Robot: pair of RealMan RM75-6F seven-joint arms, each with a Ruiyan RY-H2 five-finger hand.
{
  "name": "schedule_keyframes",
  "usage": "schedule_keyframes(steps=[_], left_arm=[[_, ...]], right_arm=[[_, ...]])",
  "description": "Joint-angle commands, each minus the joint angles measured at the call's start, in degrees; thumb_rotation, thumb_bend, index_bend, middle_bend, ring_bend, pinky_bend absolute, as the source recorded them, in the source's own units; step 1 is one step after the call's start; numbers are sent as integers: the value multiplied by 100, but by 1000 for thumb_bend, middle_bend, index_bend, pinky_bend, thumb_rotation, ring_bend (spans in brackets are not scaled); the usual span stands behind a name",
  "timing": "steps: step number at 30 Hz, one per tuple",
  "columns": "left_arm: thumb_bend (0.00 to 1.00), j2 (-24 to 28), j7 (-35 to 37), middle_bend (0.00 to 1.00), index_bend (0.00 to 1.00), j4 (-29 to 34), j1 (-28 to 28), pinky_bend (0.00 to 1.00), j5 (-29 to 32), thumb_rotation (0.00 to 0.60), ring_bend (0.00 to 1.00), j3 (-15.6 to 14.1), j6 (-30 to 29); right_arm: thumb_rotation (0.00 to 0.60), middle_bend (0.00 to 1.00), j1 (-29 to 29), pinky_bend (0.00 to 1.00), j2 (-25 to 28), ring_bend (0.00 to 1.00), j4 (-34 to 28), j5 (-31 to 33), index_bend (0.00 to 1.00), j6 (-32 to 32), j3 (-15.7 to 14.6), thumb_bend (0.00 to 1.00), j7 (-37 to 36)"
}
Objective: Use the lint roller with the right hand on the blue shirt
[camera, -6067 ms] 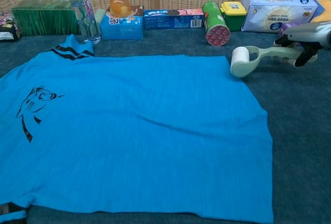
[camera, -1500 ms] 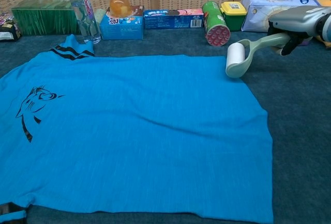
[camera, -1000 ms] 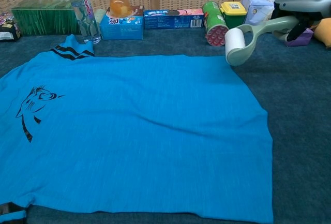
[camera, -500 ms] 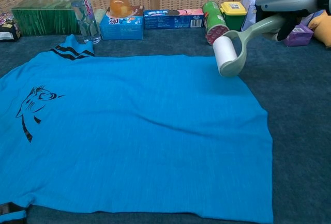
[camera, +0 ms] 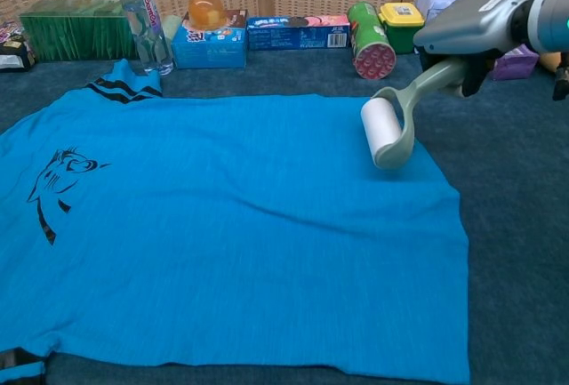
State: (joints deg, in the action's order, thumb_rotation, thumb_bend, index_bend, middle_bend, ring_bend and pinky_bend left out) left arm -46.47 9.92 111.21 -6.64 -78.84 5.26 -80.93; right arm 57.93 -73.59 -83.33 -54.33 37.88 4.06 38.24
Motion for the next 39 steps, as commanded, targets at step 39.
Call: schedule_keyframes(steps=[39], left_arm=[[79, -142, 340, 0, 0, -379, 179, 18, 56, 600, 0, -98, 30]], right_arm=[[600, 852, 2642, 1000, -1418, 886, -601, 4963, 927, 1454, -710, 1000, 4151]])
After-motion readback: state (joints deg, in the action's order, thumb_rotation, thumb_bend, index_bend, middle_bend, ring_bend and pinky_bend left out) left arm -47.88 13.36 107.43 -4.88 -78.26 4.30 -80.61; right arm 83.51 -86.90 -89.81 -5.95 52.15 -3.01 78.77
